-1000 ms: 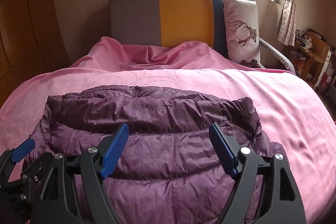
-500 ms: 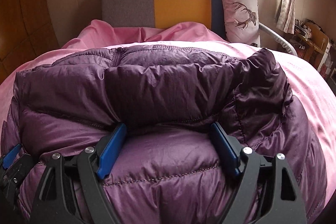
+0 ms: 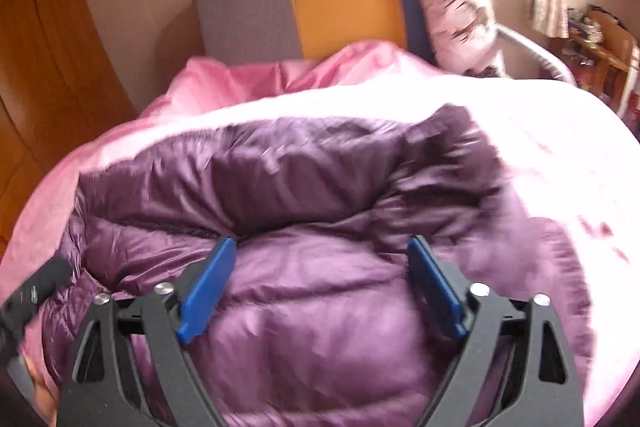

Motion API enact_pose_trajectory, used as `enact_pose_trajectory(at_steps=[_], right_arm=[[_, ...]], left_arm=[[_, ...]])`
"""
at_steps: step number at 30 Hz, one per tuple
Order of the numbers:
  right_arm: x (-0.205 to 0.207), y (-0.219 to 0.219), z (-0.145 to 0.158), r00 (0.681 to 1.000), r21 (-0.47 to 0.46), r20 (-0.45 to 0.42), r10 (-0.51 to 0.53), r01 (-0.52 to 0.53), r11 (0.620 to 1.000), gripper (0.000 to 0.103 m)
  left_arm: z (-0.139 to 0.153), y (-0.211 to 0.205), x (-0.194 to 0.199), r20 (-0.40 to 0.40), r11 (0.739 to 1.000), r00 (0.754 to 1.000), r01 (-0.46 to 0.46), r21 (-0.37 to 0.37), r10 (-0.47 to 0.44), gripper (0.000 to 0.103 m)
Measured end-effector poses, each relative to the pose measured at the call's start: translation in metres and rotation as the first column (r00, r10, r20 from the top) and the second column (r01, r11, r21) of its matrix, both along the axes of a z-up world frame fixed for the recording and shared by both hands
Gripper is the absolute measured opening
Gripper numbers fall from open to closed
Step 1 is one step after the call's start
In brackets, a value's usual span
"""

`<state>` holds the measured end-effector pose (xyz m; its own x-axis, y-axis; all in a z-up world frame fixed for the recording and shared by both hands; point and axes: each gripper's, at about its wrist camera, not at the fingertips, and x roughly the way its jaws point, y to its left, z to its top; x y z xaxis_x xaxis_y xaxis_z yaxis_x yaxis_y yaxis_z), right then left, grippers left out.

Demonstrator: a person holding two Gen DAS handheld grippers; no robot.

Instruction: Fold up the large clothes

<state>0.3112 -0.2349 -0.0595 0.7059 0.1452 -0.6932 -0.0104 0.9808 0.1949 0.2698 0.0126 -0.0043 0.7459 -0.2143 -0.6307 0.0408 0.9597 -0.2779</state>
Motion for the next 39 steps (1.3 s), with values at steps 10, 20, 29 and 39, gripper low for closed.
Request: enact_pose_trajectory(at_steps=[10, 20, 29, 39], right_arm=[[-0.008, -0.064, -0.027, 0.989, -0.014, -0.058, -0.138, 0.137, 0.99, 0.093], [-0.004, -0.076, -0.049, 0.99, 0.076, -0.089, -0.109, 0.116, 0.99, 0.096], [-0.028, -0.094, -0.025, 0.994, 0.133, -0.086, -0.064, 0.076, 0.988, 0.101], [-0.081, -0.126, -0.024, 0.991, 0.273, -0.073, -0.111, 0.127, 0.954, 0.101]], left_arm=[[-0.035, -0.049, 0.069, -0.138, 0.997, 0.99, 0.05, 0.067, -0.04, 0.076], [-0.068, -0.061, 0.068, -0.126, 0.99, 0.992, 0.04, 0.137, -0.023, 0.076], [-0.031, -0.066, 0.031, -0.055, 0.979, 0.998, 0.052, 0.195, -0.042, 0.076], [-0.018, -0.06, -0.013, -0.013, 0.984, 0.998, 0.064, 0.168, -0.063, 0.081]])
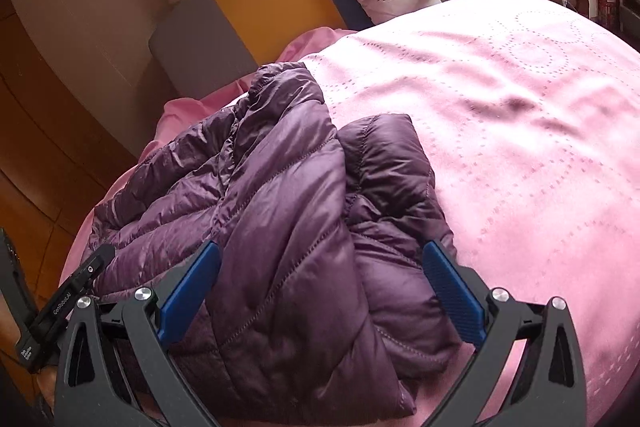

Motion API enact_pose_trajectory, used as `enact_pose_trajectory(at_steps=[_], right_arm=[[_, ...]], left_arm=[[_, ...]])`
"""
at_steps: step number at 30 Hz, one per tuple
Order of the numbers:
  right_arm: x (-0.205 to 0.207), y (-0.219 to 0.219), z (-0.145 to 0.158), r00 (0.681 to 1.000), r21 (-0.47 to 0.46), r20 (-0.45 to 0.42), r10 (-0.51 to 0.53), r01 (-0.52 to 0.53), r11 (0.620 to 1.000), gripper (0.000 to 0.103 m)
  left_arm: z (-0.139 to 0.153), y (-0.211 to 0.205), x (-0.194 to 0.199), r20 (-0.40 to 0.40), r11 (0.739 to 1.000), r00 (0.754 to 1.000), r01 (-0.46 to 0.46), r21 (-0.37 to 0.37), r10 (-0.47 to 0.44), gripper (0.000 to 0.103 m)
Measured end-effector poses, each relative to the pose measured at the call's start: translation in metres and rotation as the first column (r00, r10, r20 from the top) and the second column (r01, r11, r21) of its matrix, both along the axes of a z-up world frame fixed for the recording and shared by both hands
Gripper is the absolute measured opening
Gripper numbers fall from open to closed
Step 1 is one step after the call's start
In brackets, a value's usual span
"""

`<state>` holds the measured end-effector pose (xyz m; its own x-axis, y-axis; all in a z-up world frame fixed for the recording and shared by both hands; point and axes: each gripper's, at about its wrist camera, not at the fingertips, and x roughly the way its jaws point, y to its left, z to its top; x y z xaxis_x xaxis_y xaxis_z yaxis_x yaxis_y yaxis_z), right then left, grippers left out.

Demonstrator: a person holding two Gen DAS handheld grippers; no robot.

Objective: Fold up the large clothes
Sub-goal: 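Grasp the folded jacket side with the right gripper and fold it over while the left gripper holds the bundle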

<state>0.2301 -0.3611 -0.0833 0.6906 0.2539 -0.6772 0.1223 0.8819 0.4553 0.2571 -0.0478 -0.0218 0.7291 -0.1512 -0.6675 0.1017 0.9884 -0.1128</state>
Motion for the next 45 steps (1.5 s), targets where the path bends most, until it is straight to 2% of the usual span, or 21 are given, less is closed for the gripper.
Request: enact_pose_trajectory(at_steps=[5, 8, 11, 14, 15, 17, 19, 20, 21, 22, 25, 26, 27, 28, 31, 35, 40, 42, 43, 44, 45], right_arm=[[-0.029, -0.003, 0.0, 0.999, -0.006, 0.0, -0.038, 0.038, 0.999, 0.101], [-0.039, -0.014, -0.009, 0.998, 0.044, -0.024, -0.061, 0.062, 0.997, 0.101], [-0.047, -0.019, -0.016, 0.998, 0.079, -0.035, -0.055, 0.057, 0.995, 0.101], [-0.049, -0.018, -0.015, 0.999, 0.098, -0.03, -0.042, 0.044, 0.994, 0.101], [-0.048, -0.018, -0.015, 0.999, 0.109, -0.033, -0.043, 0.047, 0.993, 0.101], [-0.046, -0.015, -0.014, 0.999, 0.133, -0.031, -0.036, 0.039, 0.99, 0.101], [-0.045, -0.01, -0.017, 0.999, 0.121, -0.017, -0.028, 0.029, 0.992, 0.101], [-0.046, -0.006, -0.018, 0.999, 0.102, -0.012, -0.033, 0.034, 0.994, 0.101], [-0.046, -0.003, -0.018, 0.999, 0.087, -0.006, -0.033, 0.033, 0.996, 0.1], [-0.046, 0.001, -0.017, 1.0, 0.079, -0.004, -0.026, 0.026, 0.997, 0.084], [-0.044, 0.003, -0.015, 1.0, 0.113, -0.017, 0.005, -0.003, 0.994, 0.047], [-0.044, 0.002, -0.014, 1.0, 0.112, -0.012, 0.008, -0.006, 0.994, 0.042], [-0.046, 0.002, -0.013, 1.0, 0.113, -0.007, 0.009, -0.008, 0.994, 0.034], [-0.049, 0.002, -0.012, 1.0, 0.122, -0.005, 0.011, -0.01, 0.993, 0.028], [-0.058, -0.002, -0.01, 1.0, 0.145, -0.001, 0.021, -0.021, 0.989, 0.019], [-0.076, -0.008, -0.004, 0.998, 0.151, -0.006, 0.066, -0.064, 0.986, 0.016], [-0.099, -0.012, 0.011, 0.989, 0.112, -0.04, 0.145, -0.14, 0.984, 0.015], [-0.109, -0.011, 0.019, 0.982, 0.099, -0.048, 0.185, -0.179, 0.979, 0.015], [-0.115, -0.012, 0.021, 0.978, 0.102, -0.05, 0.202, -0.196, 0.975, 0.021], [-0.12, -0.015, 0.022, 0.978, 0.105, -0.05, 0.203, -0.197, 0.975, 0.027], [-0.124, -0.02, 0.022, 0.981, 0.107, -0.046, 0.186, -0.181, 0.978, 0.046]], left_arm=[[0.001, 0.008, -0.013, 0.001, 1.0, 1.0, -0.008, -0.004, 0.008, 0.081], [0.002, 0.017, -0.027, 0.013, 1.0, 1.0, -0.024, -0.001, 0.024, 0.081], [0.007, 0.049, -0.05, 0.054, 0.995, 0.995, -0.086, -0.044, 0.088, 0.081], [0.008, 0.094, -0.07, 0.066, 0.977, 0.978, -0.194, -0.091, 0.2, 0.091], [0.004, 0.118, -0.079, 0.052, 0.96, 0.962, -0.261, -0.1, 0.267, 0.091], [-0.009, 0.152, -0.084, -0.016, 0.936, 0.942, -0.335, -0.109, 0.335, 0.092], [-0.027, 0.176, -0.085, -0.103, 0.925, 0.94, -0.339, -0.172, 0.326, 0.092], [-0.037, 0.186, -0.085, -0.156, 0.915, 0.94, -0.332, -0.228, 0.302, 0.092], [-0.045, 0.197, -0.087, -0.191, 0.893, 0.945, -0.317, -0.32, 0.267, 0.092], [-0.049, 0.203, -0.089, -0.193, 0.876, 0.949, -0.307, -0.371, 0.251, 0.092], [-0.054, 0.212, -0.089, -0.185, 0.853, 0.959, -0.275, -0.443, 0.213, 0.087], [-0.055, 0.212, -0.088, -0.187, 0.847, 0.963, -0.262, -0.462, 0.195, 0.077], [-0.056, 0.211, -0.086, -0.192, 0.842, 0.967, -0.242, -0.482, 0.167, 0.06], [-0.056, 0.207, -0.084, -0.199, 0.835, 0.971, -0.219, -0.505, 0.134, 0.054], [-0.056, 0.199, -0.087, -0.204, 0.843, 0.975, -0.183, -0.507, 0.089, 0.048], [-0.055, 0.199, -0.098, -0.223, 0.842, 0.975, -0.134, -0.522, 0.017, 0.044], [-0.047, 0.2, -0.118, -0.24, 0.869, 0.97, -0.084, -0.488, -0.041, 0.043], [-0.041, 0.205, -0.129, -0.255, 0.882, 0.967, -0.093, -0.463, -0.032, 0.043], [-0.038, 0.209, -0.135, -0.262, 0.889, 0.965, -0.114, -0.443, -0.006, 0.044], [-0.033, 0.212, -0.139, -0.268, 0.901, 0.963, -0.146, -0.409, 0.035, 0.054], [-0.026, 0.215, -0.144, -0.255, 0.914, 0.963, -0.179, -0.364, 0.088, 0.065]])
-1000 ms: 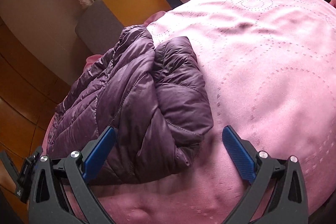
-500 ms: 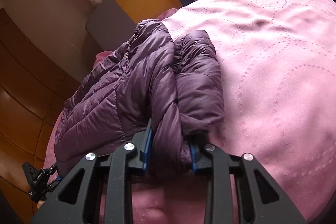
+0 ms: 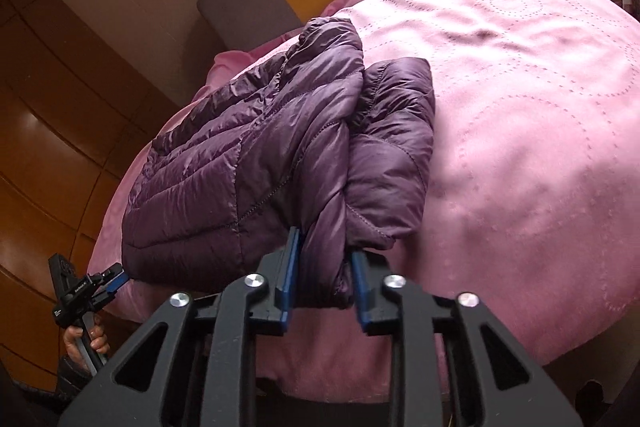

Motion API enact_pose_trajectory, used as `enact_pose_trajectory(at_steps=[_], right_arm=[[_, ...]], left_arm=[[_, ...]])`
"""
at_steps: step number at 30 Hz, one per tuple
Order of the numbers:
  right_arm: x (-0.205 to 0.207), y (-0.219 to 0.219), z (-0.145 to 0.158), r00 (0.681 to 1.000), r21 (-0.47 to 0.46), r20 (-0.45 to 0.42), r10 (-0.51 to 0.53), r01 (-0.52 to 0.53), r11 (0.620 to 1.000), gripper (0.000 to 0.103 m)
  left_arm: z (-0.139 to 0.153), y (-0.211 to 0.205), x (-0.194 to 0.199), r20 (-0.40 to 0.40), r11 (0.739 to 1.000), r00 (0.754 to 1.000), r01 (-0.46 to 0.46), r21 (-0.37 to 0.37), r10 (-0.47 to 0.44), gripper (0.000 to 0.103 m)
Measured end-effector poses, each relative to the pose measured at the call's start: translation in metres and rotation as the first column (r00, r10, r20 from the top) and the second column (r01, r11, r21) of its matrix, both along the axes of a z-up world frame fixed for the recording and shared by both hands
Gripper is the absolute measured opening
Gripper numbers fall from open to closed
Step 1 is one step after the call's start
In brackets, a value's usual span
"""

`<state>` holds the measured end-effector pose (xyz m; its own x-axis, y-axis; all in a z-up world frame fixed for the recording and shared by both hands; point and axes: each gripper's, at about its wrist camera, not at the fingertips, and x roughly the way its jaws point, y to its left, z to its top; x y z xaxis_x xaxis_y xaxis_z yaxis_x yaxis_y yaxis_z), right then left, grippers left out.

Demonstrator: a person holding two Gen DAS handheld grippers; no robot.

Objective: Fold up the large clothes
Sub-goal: 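Grasp the folded jacket side with the right gripper and fold it over while the left gripper holds the bundle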

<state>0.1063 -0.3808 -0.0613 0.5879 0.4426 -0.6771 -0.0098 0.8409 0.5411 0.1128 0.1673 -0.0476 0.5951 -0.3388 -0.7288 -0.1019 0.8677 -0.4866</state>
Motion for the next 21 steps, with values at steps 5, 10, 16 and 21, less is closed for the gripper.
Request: enact_pose_trajectory(at_steps=[5, 10, 16, 21], right_arm=[[0.003, -0.024, -0.018, 0.995, 0.142, -0.021, -0.096, 0.098, 0.985, 0.083], [0.022, -0.024, -0.031, 0.99, 0.25, -0.008, -0.142, 0.139, 0.958, 0.088], [0.042, -0.017, -0.038, 0.986, 0.316, 0.013, -0.168, 0.156, 0.936, 0.091], [0.048, 0.003, -0.038, 0.991, 0.296, 0.04, -0.128, 0.111, 0.949, 0.083]], left_arm=[[0.043, -0.021, 0.001, 0.172, 1.0, 0.985, 0.007, -0.018, -0.003, 0.067], [0.056, -0.092, 0.044, 0.216, 0.987, 0.965, 0.158, -0.025, -0.149, 0.066], [0.045, -0.172, 0.091, 0.175, 0.972, 0.957, 0.224, 0.071, -0.233, 0.062], [0.016, -0.199, 0.113, 0.124, 0.955, 0.958, 0.234, 0.185, -0.259, 0.058]])
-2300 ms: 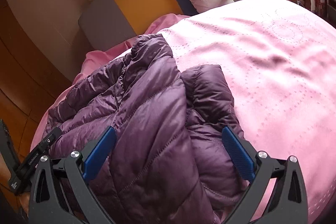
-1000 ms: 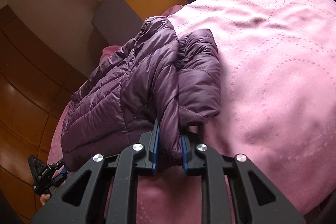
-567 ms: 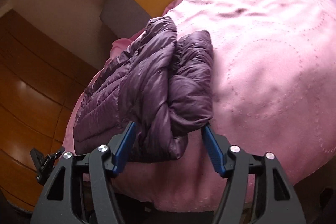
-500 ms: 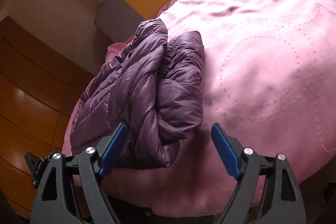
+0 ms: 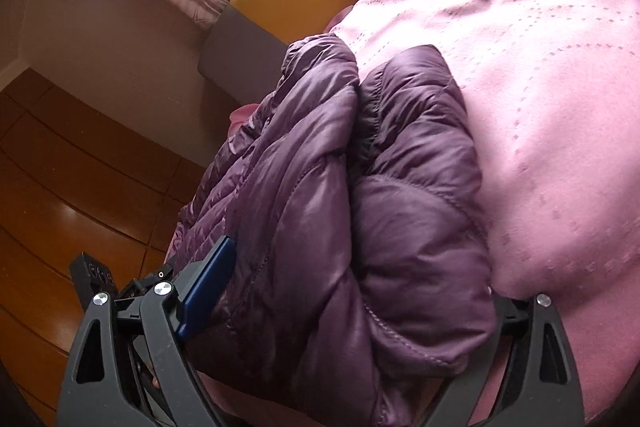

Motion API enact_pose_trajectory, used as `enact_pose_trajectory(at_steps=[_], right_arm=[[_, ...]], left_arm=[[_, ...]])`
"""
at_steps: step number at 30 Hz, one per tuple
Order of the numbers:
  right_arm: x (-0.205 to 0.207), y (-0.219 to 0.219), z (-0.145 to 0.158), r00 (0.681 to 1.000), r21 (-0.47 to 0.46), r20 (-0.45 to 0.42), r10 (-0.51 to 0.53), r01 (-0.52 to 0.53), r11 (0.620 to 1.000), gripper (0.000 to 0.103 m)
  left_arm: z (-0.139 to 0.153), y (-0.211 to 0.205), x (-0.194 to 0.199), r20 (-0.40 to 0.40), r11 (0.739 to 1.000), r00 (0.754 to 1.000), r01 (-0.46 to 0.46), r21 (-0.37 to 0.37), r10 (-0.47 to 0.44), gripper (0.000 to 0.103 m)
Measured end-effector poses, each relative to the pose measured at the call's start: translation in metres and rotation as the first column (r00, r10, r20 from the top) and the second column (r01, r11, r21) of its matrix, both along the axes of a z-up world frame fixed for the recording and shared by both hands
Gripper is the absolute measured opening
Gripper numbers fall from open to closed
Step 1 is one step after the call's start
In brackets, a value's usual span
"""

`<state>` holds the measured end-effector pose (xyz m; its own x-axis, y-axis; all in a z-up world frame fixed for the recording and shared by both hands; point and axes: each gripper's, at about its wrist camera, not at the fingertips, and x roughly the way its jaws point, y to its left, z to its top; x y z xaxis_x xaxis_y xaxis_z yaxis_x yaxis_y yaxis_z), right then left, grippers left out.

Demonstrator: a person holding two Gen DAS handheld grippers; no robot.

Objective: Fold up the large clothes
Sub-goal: 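Grasp the folded jacket side with the right gripper and fold it over while the left gripper holds the bundle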

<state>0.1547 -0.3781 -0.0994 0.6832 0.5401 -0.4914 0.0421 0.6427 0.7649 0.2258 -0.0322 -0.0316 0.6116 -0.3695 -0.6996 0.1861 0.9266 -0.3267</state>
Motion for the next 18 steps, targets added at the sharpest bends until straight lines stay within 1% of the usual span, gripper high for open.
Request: enact_pose_trajectory(at_steps=[1, 2, 4, 5, 7, 11, 13, 15, 18], right_arm=[[0.001, 0.002, -0.001, 1.0, -0.003, -0.001, 0.0, 0.0, 1.0, 0.079], [0.001, 0.003, -0.001, 1.0, -0.001, -0.003, -0.001, 0.001, 1.0, 0.076], [0.001, 0.004, -0.002, 1.0, 0.003, -0.006, 0.005, -0.005, 1.0, 0.065], [0.0, 0.005, -0.004, 1.0, 0.002, -0.014, 0.01, -0.01, 1.0, 0.062], [-0.002, 0.007, -0.001, 1.0, 0.001, -0.017, 0.018, -0.018, 1.0, 0.052], [0.003, 0.017, 0.009, 1.0, -0.028, -0.023, 0.015, -0.015, 0.999, 0.042], [0.0, 0.024, 0.022, 1.0, -0.074, -0.013, 0.021, -0.022, 0.997, 0.036], [-0.002, 0.034, 0.04, 0.999, -0.133, 0.02, 0.039, -0.037, 0.99, 0.033], [-0.004, 0.058, 0.076, 0.992, -0.216, 0.087, 0.089, -0.069, 0.974, 0.031]], left_arm=[[-0.003, -0.002, 0.002, 0.004, 1.0, 1.0, 0.005, 0.013, -0.005, 0.058], [-0.007, -0.002, 0.0, 0.0, 1.0, 1.0, 0.006, 0.009, -0.006, 0.058], [-0.014, 0.0, -0.001, -0.018, 1.0, 1.0, 0.005, -0.029, -0.006, 0.058], [-0.016, 0.002, -0.004, -0.019, 0.999, 1.0, 0.008, -0.036, -0.009, 0.058], [-0.019, 0.0, -0.007, -0.023, 0.999, 1.0, 0.021, -0.024, -0.022, 0.058], [-0.025, -0.008, -0.011, -0.016, 0.999, 0.999, 0.03, 0.016, -0.03, 0.058], [-0.027, -0.01, -0.012, -0.016, 0.999, 0.999, 0.033, 0.024, -0.033, 0.058], [-0.03, -0.008, -0.012, -0.019, 0.999, 0.999, 0.037, 0.013, -0.037, 0.058], [-0.034, -0.005, -0.012, -0.022, 0.999, 0.999, 0.037, -0.014, -0.038, 0.057]])
